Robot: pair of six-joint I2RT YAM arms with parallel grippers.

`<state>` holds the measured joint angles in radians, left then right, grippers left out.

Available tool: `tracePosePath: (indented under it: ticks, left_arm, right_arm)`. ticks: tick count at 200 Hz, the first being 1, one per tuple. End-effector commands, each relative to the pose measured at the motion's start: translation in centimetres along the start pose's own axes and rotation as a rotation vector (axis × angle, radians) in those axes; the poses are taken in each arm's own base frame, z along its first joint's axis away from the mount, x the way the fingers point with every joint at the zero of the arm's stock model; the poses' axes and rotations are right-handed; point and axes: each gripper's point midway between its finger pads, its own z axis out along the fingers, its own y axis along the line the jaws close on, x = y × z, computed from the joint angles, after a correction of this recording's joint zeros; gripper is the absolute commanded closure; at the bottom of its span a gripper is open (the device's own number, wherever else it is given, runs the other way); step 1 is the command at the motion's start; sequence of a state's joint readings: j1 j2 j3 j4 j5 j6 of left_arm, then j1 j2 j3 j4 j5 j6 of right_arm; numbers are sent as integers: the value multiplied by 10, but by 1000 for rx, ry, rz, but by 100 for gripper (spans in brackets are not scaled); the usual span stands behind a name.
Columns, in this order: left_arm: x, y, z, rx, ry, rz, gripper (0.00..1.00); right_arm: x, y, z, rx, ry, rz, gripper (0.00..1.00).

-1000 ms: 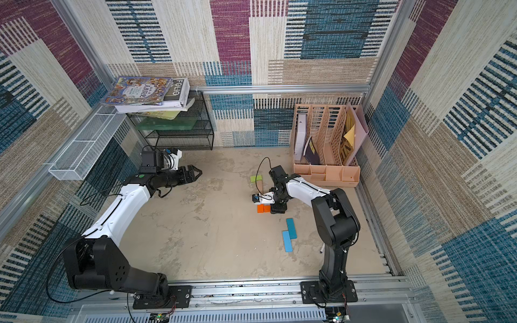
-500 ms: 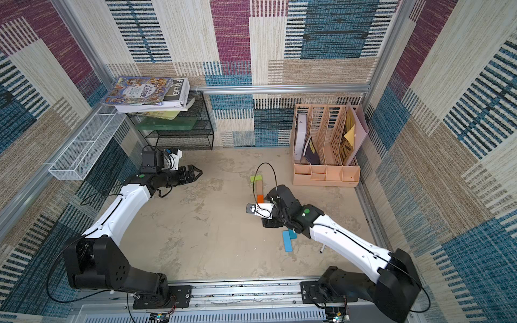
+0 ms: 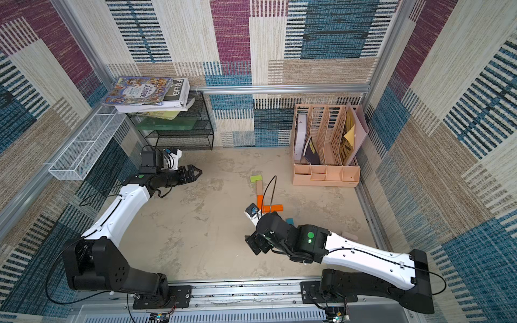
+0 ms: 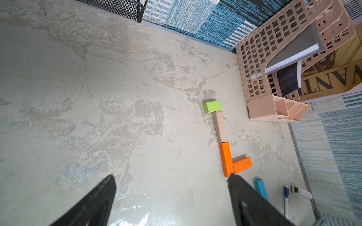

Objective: Assemble a giraffe with building blocks
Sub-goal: Assemble the building block at the center of the board.

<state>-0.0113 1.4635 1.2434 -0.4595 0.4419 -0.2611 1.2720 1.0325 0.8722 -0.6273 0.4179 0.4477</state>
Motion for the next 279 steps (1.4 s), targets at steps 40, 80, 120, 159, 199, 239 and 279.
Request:
tracePosePath:
  ticks: [40, 80, 120, 159, 199, 239, 279]
  left_arm:
    - [-6, -3, -8, -8, -29, 27, 7]
    - [-6, -2, -8, -14, -31, 27, 7]
    - [-6, -3, -9, -11, -32, 29, 7]
    - [-7, -4, -9, -4, -33, 27, 7]
    - [-8, -8, -11, 12, -39, 24, 7]
    - [-9, -8, -11, 13, -39, 23, 7]
    - [-8, -7, -11, 6, -39, 27, 7]
  right_arm:
    - [44, -46, 16, 72, 14, 469, 4]
    - [82, -95, 27, 290, 225, 515, 4]
    - [91, -118, 47, 377, 345, 533, 1]
    - [89, -148, 62, 378, 355, 609, 16]
    - [104, -161, 83, 343, 450, 617, 29]
    - [130, -158, 96, 344, 540, 575, 27]
    - [138, -164, 102, 372, 547, 577, 25]
